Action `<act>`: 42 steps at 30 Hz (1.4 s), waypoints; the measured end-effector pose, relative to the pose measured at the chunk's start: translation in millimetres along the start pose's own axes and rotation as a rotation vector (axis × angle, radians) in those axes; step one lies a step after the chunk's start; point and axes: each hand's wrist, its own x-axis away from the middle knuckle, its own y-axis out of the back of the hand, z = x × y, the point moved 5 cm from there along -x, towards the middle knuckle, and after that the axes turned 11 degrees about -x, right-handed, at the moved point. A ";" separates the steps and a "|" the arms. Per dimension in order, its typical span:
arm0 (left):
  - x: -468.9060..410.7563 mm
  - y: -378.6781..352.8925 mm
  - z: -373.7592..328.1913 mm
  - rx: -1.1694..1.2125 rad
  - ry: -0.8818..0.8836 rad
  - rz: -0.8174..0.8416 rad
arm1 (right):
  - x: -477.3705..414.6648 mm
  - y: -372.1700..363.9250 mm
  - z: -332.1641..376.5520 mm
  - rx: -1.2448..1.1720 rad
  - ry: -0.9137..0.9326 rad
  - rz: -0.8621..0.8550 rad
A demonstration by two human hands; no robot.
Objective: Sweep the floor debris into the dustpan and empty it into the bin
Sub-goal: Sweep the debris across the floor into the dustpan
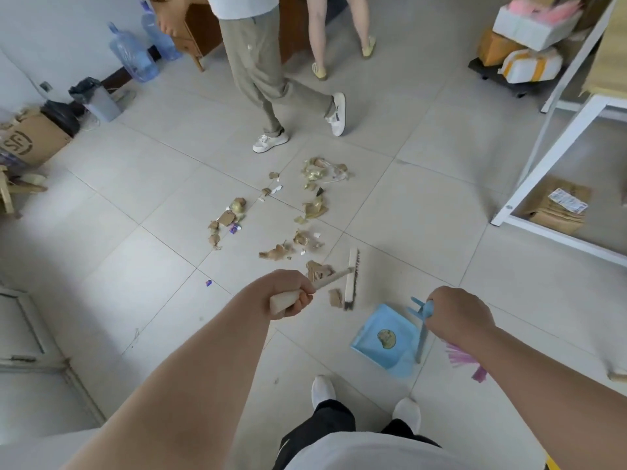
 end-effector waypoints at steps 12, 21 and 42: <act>-24.0 -4.9 8.5 -0.276 0.119 0.080 | -2.7 2.2 -1.0 -0.013 -0.075 -0.009; -53.2 102.1 -24.4 -0.344 0.117 -0.003 | -29.5 -10.8 65.9 -0.035 -0.147 -0.040; -89.8 96.2 -143.2 -0.321 -0.055 -0.202 | -122.7 39.8 64.1 -0.143 -0.112 -0.110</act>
